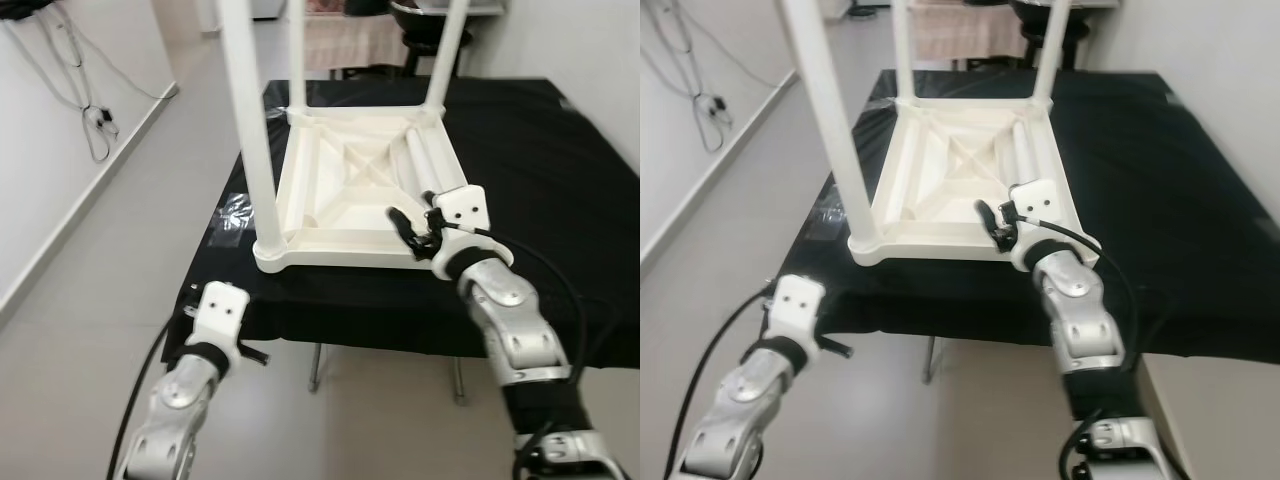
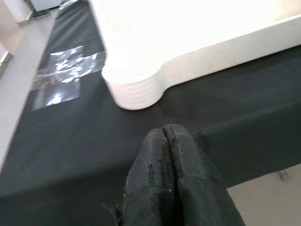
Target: Building children table
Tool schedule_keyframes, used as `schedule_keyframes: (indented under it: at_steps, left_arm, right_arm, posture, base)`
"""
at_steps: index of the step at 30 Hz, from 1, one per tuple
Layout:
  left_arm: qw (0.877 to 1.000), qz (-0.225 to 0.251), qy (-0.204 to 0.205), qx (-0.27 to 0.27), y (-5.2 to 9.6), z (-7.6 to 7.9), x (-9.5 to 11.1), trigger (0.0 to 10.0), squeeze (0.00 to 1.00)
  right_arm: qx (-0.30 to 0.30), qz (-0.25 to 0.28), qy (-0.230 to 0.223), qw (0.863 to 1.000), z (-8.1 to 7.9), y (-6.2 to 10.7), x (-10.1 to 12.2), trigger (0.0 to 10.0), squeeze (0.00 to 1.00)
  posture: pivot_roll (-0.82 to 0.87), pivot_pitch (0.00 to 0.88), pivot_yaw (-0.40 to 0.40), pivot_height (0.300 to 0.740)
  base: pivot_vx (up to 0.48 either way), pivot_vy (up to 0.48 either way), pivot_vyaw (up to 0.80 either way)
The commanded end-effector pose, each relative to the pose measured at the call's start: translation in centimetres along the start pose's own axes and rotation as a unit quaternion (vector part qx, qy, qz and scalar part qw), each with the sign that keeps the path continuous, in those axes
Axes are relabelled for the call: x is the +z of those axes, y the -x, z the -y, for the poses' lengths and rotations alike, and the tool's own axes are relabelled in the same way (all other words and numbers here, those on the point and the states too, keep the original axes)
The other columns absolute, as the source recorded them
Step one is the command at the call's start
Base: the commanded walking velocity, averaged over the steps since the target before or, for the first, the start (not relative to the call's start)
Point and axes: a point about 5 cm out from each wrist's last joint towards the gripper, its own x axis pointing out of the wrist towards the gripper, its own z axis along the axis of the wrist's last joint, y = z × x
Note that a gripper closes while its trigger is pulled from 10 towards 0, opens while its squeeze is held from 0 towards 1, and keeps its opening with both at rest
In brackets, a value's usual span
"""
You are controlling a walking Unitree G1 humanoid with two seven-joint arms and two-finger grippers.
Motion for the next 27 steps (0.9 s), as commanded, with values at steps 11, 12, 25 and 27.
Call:
schedule_keyframes:
  at_steps: [11, 12, 25, 27]
  left_arm:
    - [0.999, -0.013, -0.006, -0.028, 0.4, 0.5, -0.8, 10.0, 0.00]
    - [0.999, -0.014, -0.003, -0.031, 0.5, 0.5, -0.9, 10.0, 0.00]
    - [0.999, -0.014, -0.013, -0.050, 0.7, 0.8, -1.1, 10.0, 0.00]
    - [0.998, -0.015, -0.014, -0.054, 0.7, 0.8, -1.1, 10.0, 0.00]
  right_arm:
    - [0.131, 0.049, 0.063, 0.988, 0.2, 0.2, 1.7, 10.0, 0.00]
    - [0.153, 0.051, 0.071, 0.984, 0.2, 0.5, 1.8, 10.0, 0.00]
    - [0.156, -0.048, 0.201, 0.966, 4.6, 1.4, -0.5, 10.0, 0.00]
    - [0.167, -0.059, 0.212, 0.961, 4.9, 1.8, -0.8, 10.0, 0.00]
  posture:
    - [0.03, 0.094, 0.002, 0.740]
    - [0.04, 0.095, 0.001, 0.740]
    - [0.03, 0.103, 0.004, 0.740]
    - [0.03, 0.103, 0.004, 0.740]
  base:
    - [0.000, 0.000, 0.00]
    - [0.000, 0.000, 0.00]
    - [0.000, 0.000, 0.00]
    - [0.000, 0.000, 0.00]
